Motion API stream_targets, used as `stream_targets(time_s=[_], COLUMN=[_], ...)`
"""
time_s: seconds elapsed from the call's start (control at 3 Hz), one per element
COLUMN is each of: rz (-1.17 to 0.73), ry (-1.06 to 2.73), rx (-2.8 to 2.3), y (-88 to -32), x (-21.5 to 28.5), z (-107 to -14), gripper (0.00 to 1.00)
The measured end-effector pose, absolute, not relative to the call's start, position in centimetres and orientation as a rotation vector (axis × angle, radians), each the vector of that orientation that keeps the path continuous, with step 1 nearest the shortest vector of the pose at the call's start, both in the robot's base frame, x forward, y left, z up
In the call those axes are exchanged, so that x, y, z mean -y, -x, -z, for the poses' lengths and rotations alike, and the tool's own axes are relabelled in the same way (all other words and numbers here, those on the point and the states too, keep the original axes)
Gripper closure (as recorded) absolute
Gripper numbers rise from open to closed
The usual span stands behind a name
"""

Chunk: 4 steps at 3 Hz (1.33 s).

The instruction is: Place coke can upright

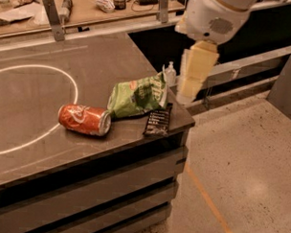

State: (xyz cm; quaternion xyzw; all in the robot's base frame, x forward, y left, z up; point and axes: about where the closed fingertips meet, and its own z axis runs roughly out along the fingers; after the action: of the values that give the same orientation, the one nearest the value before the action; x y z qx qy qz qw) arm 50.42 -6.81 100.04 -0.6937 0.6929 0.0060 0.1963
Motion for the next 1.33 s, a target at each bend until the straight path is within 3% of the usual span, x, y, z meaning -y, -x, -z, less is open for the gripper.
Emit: stream_targets(time_s=[0.67,1.33], rz=[-0.052,-0.081], ry=[2.056,2.108], rx=[-1.874,-1.875], y=[-52.5,-52.1], x=[-8.3,-10.6], z=[-99.1,-97.5], gripper=[0.00,0.00])
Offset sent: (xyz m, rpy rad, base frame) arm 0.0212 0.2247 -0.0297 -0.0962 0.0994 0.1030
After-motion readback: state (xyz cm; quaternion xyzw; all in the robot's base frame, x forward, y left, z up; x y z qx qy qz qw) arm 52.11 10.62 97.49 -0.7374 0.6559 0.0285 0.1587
